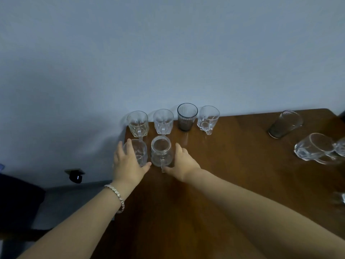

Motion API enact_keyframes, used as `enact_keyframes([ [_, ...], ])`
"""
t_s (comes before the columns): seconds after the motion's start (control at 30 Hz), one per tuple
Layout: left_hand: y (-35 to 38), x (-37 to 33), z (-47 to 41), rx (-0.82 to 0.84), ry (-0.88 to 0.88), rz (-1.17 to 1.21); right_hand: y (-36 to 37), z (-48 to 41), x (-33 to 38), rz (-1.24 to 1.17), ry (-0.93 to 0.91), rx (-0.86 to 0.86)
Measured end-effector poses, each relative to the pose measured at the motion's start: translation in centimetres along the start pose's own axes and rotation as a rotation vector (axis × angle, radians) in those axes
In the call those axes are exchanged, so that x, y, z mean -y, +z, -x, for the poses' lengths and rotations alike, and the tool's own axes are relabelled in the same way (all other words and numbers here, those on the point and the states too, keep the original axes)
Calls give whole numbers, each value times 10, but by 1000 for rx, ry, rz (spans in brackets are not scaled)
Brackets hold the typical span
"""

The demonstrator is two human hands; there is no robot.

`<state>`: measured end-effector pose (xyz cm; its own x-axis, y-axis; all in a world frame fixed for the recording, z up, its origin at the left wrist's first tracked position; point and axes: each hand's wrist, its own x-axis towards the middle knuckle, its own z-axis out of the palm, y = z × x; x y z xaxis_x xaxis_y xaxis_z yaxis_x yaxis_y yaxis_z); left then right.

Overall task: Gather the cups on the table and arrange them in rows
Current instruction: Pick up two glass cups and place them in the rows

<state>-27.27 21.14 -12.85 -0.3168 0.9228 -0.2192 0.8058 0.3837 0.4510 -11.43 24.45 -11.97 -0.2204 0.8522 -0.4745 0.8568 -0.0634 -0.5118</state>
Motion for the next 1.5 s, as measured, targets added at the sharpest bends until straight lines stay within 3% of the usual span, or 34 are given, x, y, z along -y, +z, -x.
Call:
enact_keyframes([
  [0.07, -2, -9, 24, -53, 105, -78, -3, 22, -22, 9, 35, 76],
  [0.13, -1, -23, 51, -5, 195, -144, -8, 49, -52, 28, 77, 160],
  [0.23, 9, -55, 88, 226, 230, -151, -17, 95, -104, 104, 113, 265],
  [0.37, 35, -114, 134, 486, 285, -234, -50, 161, -179, 190, 134, 259],
  [0.53, 84, -199, 197, 649, 399, -242, -123, 235, -286, 250, 156, 81],
  [0.73, 127, -262, 258, 625, 364, -165, -183, 235, -382, 388, 256, -336],
  [0.87, 150, -292, 293, 594, 292, -135, -197, 211, -423, 272, 488, -312],
  [1.0, 160, -305, 313, 557, 210, -107, -191, 190, -438, -3, 552, -296],
  [1.13, 164, -311, 326, 533, 153, -58, -193, 189, -453, -60, 486, -339],
  [1.3, 174, -334, 332, 552, 172, -66, -230, 233, -465, -96, 238, -365],
  [1.4, 197, -360, 332, 590, 254, -51, -262, 278, -471, -95, 126, -495],
  [1.5, 229, -395, 334, 621, 460, -149, -285, 322, -481, -137, 85, -576],
])
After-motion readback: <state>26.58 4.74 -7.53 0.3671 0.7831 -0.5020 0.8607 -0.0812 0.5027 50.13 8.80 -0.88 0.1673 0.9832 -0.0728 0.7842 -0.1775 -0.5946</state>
